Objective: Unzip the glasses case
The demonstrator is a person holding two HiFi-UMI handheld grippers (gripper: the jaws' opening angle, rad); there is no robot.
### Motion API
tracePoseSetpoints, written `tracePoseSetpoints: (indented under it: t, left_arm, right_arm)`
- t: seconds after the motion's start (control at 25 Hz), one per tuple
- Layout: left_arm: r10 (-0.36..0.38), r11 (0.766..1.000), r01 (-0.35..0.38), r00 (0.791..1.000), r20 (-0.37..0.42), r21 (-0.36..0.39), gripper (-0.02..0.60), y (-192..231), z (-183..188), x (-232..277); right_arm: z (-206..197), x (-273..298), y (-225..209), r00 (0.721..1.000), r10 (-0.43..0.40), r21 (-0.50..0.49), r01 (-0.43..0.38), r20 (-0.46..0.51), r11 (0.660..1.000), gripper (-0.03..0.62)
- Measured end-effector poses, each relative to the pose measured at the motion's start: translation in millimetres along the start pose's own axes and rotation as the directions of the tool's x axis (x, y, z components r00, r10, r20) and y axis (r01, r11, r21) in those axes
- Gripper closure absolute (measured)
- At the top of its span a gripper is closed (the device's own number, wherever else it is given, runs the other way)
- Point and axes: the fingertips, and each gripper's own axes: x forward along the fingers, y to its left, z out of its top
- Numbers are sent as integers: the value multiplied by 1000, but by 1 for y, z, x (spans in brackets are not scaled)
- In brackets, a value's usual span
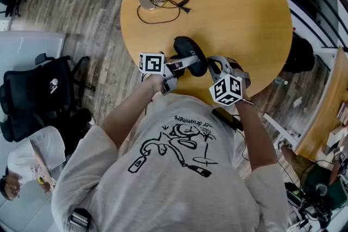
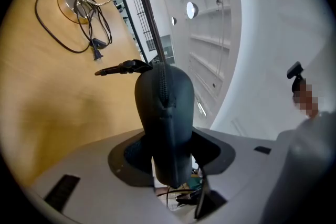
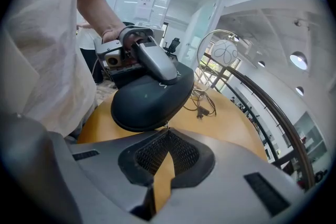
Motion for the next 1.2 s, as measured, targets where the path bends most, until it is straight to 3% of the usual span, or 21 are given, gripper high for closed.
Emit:
tracePoseSetpoints:
  t: [0.2,0.44,0.56,0.68,0.8,1.0,1.2]
  left_arm:
    - [32,992,-14,989,-146,124,380,-5,-15,8]
    - [109,964,-29,949,-296,264,380,-5,-33,14]
    - [181,934,-35,904,-387,356,380,-2,-47,15]
    - [277,890,-42,842,-464,455,380,5,-63,14]
    - [335,861,-38,793,-509,508,380,11,-72,12]
    - [384,841,-20,725,-572,540,380,16,-84,6]
    - [396,849,-6,669,-629,528,380,22,-94,0]
  right_arm:
    - [0,-2,-1,1000,-13,-21,13,-6,1000,574]
    - [1,-2,-3,1000,-29,-38,28,-13,999,574]
    - [1,-1,-4,999,-34,-33,33,-11,999,574]
    - [0,-2,-5,999,-44,-35,43,-11,998,574]
    - [0,-2,-6,999,-51,-50,50,-16,997,574]
    - [0,-3,-2,997,-69,-122,65,-31,990,574]
    - [-2,-2,3,994,-95,-231,81,-53,970,574]
